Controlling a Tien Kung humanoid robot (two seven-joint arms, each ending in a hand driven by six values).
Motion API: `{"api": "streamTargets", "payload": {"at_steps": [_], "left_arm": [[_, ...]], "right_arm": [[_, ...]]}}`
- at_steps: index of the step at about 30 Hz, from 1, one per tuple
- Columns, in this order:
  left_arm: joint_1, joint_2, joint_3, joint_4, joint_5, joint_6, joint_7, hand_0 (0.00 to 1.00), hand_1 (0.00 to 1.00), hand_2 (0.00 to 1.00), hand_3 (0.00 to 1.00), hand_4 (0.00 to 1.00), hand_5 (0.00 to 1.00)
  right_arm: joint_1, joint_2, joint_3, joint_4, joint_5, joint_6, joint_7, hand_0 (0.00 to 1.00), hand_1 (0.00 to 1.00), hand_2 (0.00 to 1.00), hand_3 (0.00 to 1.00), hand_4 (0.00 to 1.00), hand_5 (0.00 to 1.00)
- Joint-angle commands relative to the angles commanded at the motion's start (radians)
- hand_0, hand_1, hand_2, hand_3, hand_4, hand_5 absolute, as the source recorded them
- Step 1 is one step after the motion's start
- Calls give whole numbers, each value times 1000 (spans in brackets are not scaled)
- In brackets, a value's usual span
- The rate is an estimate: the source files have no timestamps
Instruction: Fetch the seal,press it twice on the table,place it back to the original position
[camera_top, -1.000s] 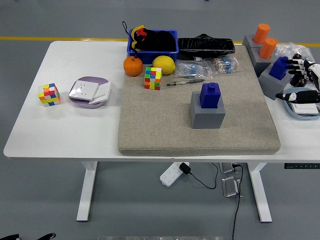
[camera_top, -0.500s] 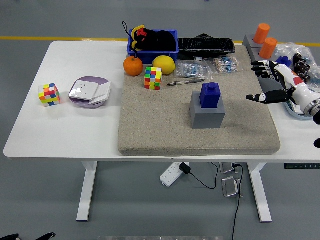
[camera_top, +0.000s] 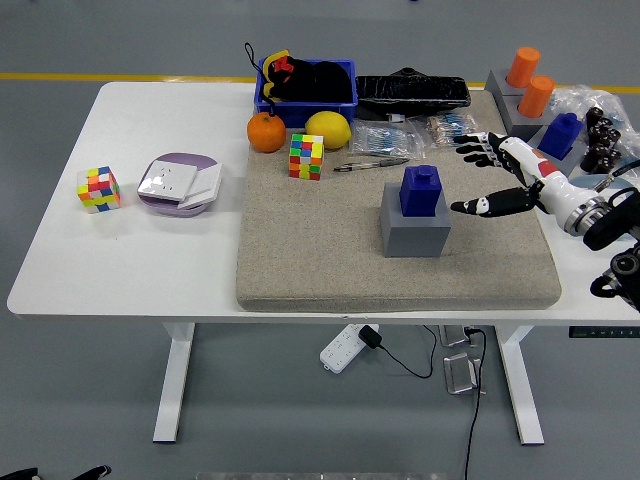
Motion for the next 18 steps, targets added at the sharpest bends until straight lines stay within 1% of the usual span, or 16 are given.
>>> {"api": "streamTargets", "payload": {"at_steps": [6,13,18], "left_arm": [[-1,1,5,0,-6,0,-3,812,783,761,797,675,422],[-1,0,-5,1,4,-1,1,812,783,761,797,676,420],[-5,0,7,0,-8,-1,-4,812,783,761,797,675,418]], "right_arm": [[-14,-16,27,0,-7,-1,-1,846,802,797,843,998,51],[-41,-61,100,-1,-19,-3,-1,847,803,797,843,998,52],[-61,-88,157,2,-30,-4,-1,846,803,796,842,998,52]]}}
